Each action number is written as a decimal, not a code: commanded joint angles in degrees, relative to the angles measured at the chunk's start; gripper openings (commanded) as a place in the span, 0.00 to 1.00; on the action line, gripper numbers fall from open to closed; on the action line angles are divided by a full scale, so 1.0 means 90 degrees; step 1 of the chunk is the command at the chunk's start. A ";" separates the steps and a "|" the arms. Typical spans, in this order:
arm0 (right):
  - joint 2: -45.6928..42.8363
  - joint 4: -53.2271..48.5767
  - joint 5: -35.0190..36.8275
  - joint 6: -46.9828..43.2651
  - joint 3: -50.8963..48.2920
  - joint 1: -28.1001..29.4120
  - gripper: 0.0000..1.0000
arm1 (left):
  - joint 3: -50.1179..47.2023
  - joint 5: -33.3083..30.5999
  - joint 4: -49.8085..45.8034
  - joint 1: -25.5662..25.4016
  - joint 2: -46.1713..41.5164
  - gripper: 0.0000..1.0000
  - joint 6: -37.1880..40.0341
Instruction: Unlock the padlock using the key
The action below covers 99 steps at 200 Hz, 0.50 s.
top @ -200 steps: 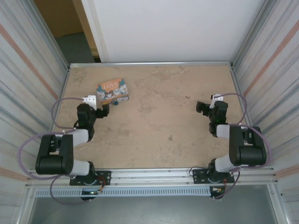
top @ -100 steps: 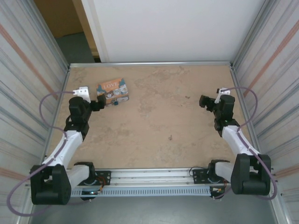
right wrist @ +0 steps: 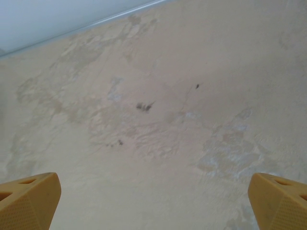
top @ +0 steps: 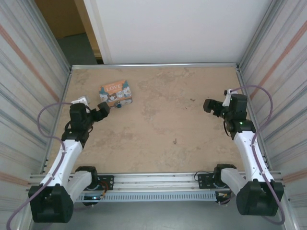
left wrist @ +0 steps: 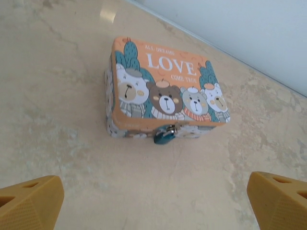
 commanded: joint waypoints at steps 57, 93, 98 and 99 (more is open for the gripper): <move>-0.0237 -0.2416 -0.1241 0.0455 0.0646 0.0232 0.99 | 0.0176 0.0924 -0.0965 -0.0012 -0.0286 0.99 -0.1042; -0.0222 -0.2633 -0.1493 0.0703 0.0459 0.0518 0.99 | 0.0040 0.1007 -0.0946 -0.0014 -0.0290 0.99 -0.1264; -0.0219 -0.2635 -0.1493 0.0734 0.0425 0.0574 0.99 | 0.0021 0.1013 -0.0941 -0.0016 -0.0290 0.99 -0.1301; -0.0221 -0.2630 -0.1493 0.0743 0.0418 0.0585 0.99 | 0.0015 0.1014 -0.0940 -0.0017 -0.0293 0.99 -0.1303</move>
